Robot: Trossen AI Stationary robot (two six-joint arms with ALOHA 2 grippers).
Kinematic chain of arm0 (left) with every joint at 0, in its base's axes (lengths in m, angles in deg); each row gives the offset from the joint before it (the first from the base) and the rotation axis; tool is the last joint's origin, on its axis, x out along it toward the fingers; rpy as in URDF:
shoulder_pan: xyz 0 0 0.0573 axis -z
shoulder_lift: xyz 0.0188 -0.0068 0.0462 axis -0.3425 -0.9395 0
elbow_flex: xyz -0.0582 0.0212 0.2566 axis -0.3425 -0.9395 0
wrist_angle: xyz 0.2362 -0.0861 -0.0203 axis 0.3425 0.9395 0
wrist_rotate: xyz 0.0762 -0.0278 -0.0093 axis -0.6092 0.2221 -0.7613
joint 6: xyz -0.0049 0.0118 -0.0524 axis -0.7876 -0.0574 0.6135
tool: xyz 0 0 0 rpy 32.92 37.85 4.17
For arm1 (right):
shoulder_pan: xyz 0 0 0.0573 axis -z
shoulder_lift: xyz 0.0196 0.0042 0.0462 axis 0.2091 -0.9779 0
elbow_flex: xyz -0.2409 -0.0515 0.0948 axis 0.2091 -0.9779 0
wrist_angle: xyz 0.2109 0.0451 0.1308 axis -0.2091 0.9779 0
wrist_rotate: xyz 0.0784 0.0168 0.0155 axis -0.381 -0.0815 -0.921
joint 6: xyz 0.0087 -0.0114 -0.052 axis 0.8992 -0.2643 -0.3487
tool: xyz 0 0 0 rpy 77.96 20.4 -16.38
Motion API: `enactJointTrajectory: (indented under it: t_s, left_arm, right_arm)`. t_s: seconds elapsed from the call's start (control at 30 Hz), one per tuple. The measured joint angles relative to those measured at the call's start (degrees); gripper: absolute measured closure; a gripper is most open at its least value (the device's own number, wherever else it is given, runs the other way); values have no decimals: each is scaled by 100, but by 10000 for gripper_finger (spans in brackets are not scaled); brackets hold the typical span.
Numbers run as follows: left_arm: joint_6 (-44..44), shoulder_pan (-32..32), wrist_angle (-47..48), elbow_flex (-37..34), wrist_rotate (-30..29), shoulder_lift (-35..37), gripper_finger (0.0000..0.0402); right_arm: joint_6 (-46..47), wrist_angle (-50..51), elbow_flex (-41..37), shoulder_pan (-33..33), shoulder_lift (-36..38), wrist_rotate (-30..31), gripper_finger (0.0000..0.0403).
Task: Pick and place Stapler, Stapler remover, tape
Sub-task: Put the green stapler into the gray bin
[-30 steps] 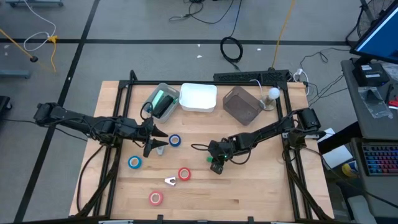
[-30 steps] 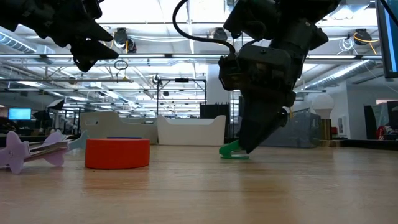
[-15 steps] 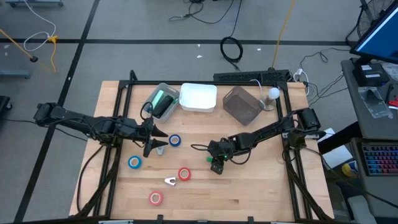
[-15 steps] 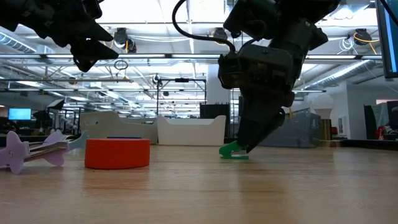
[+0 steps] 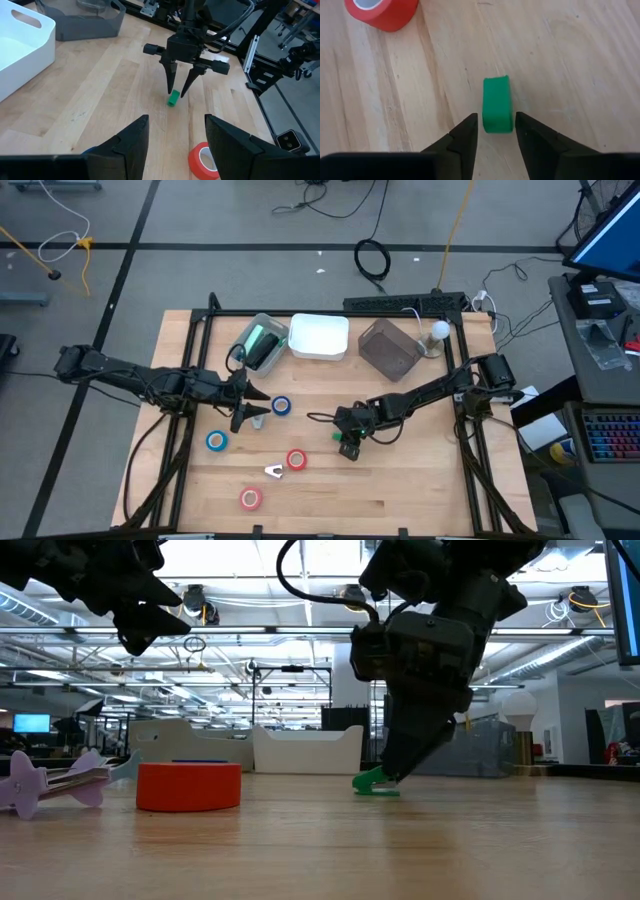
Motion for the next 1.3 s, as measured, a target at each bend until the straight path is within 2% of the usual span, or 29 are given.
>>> enactJointTrajectory:
  t_s: [0.4, 0.8, 1.0, 1.3]
  left_arm:
    - [86, -1, 0, 0, -2, 0, 204]
    - [132, -1, -40, 0, -2, 1, 204]
    - [126, 1, -518, 0, -11, 1, 204]
    - [435, 9, -993, 0, -14, 0, 204]
  right_arm:
    - [-44, -122, 0, 0, 0, -1, 325]
    - [6, -112, 0, 0, 13, -24, 329]
    - [82, -279, -2, 64, 323, -300, 329]
    - [-169, -928, -4, 388, 1040, -316, 329]
